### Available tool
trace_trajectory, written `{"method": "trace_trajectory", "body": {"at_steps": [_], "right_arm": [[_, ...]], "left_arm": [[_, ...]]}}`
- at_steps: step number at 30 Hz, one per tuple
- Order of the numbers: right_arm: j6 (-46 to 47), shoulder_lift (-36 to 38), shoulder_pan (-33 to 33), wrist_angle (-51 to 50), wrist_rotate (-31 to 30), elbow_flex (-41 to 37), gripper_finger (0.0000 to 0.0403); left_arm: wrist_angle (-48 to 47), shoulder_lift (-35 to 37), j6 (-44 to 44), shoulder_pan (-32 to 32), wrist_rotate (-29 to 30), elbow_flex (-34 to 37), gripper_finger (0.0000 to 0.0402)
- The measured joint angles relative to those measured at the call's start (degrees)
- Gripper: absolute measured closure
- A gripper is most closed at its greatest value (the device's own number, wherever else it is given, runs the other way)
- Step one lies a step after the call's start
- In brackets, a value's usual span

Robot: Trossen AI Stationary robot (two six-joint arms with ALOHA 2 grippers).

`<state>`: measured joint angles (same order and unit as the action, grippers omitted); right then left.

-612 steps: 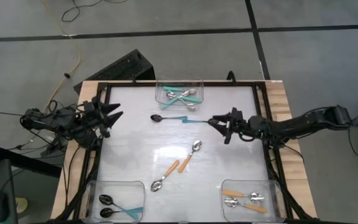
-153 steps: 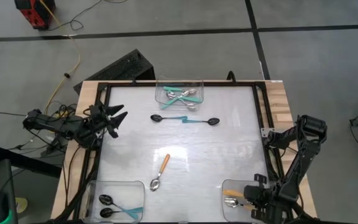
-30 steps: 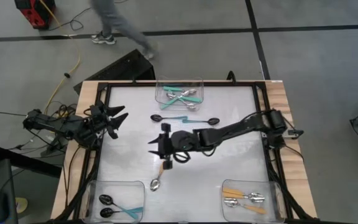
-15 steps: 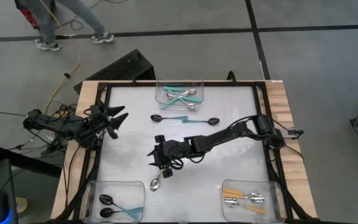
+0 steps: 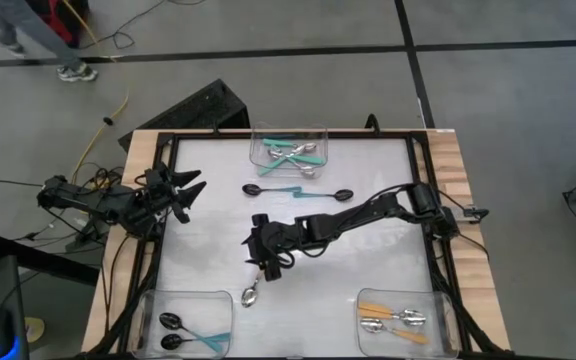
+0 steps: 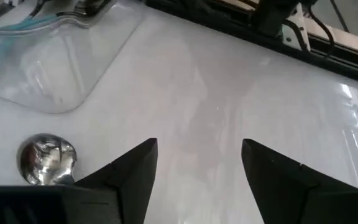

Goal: Sort silverware by color (type)
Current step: Put the orange spoon into the bottom right transparent bin

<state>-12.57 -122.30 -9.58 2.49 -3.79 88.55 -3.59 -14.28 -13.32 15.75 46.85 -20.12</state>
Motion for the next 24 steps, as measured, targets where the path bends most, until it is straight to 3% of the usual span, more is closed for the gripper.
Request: {"method": "trace_trajectory", "body": {"at_steps": [7,15,24], "right_arm": [[-0.3,0.0,0.0,-3.9,4.1,0.0,0.0142],[-3.1,0.0,0.0,-5.4,4.7,0.0,0.0142],[-3.0,0.0,0.4,-5.6,11.3,0.0,0.0143]], "left_arm": [[0.0,0.0,0.0,0.0,0.0,0.0,0.0212],[0.0,0.0,0.0,0.0,0.1,0.0,0.0212],[0.0,0.0,0.0,0.0,0.1,0.0,0.0212]]}}
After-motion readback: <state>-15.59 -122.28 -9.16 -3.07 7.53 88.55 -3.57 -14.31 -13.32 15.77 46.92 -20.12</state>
